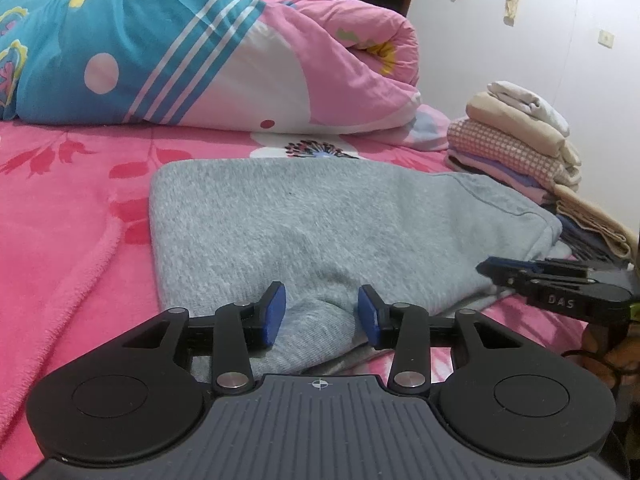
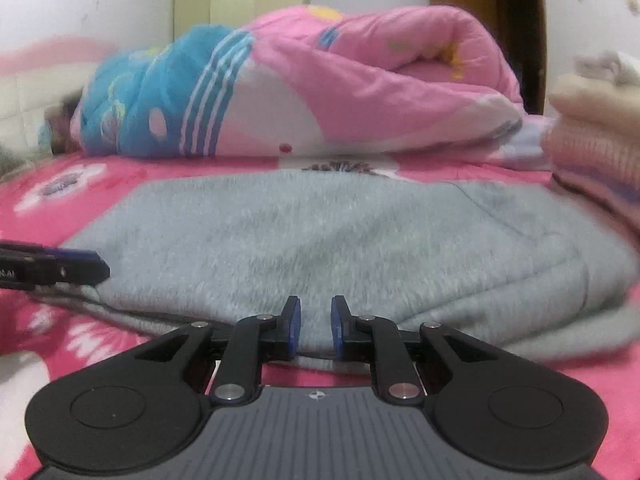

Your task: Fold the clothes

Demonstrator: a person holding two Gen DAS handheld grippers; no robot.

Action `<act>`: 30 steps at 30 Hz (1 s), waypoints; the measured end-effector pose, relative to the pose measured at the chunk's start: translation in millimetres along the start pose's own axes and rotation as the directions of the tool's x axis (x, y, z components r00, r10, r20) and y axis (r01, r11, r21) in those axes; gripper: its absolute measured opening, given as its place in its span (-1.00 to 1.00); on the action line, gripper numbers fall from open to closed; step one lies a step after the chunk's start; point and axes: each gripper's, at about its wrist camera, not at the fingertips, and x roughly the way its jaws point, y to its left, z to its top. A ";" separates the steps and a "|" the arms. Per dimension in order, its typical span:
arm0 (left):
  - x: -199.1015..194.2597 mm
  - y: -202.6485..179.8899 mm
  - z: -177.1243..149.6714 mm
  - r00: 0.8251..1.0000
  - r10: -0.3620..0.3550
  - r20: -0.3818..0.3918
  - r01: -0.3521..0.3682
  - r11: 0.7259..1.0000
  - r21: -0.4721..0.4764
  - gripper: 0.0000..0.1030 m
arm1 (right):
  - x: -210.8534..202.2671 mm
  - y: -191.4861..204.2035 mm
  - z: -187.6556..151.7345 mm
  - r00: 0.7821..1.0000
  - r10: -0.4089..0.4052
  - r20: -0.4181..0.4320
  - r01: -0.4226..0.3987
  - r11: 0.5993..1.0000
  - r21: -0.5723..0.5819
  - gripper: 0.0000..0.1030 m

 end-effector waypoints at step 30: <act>-12.9 -6.8 -7.8 0.999 0.042 -0.005 -0.042 0.995 0.088 -0.11 | 3.0 90.8 32.0 0.981 0.194 -0.022 -0.195 0.978 -0.074 -0.66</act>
